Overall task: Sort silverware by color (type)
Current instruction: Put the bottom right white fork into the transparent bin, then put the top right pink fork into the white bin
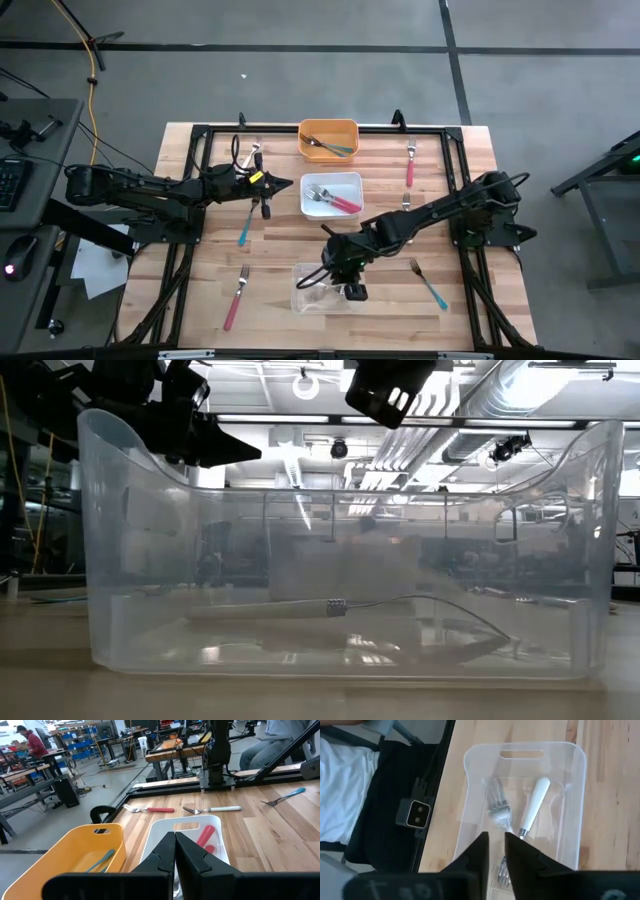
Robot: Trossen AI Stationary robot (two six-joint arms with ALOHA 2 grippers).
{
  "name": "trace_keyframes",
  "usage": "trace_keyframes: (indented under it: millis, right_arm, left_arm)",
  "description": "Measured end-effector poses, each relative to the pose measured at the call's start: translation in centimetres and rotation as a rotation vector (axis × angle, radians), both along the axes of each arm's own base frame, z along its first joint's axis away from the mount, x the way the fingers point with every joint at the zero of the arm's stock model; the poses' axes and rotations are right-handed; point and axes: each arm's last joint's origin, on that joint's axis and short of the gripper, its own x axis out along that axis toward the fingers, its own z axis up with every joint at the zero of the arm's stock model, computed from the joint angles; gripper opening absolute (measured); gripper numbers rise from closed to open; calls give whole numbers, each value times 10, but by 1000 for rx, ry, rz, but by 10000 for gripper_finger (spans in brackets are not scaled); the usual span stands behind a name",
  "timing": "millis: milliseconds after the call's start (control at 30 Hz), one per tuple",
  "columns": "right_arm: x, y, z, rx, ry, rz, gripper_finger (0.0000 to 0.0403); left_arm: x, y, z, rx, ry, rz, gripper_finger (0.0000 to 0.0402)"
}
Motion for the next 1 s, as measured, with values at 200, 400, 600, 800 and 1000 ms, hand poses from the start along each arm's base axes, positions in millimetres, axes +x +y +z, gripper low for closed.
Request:
trace_keyframes:
  millis: [200,400,600,800,1000]
  right_arm:
    - [-1,-2,5,-31,21,18,88]
    - [-5,-9,26,-282,-52,38,68]
    - [-13,-28,22,-383,-125,110,6]
    - [-24,-56,-4,-395,-228,65,4]
    - [-52,-79,-19,-362,-439,-9,2]
  left_arm:
    - [0,0,-2,-4,24,0,1]
    - [0,0,-3,-5,29,0,1]
    - [0,0,-4,-7,40,-1,1]
    - [0,-1,-4,-15,43,-4,1]
    - [-1,0,-5,-30,44,-1,1]
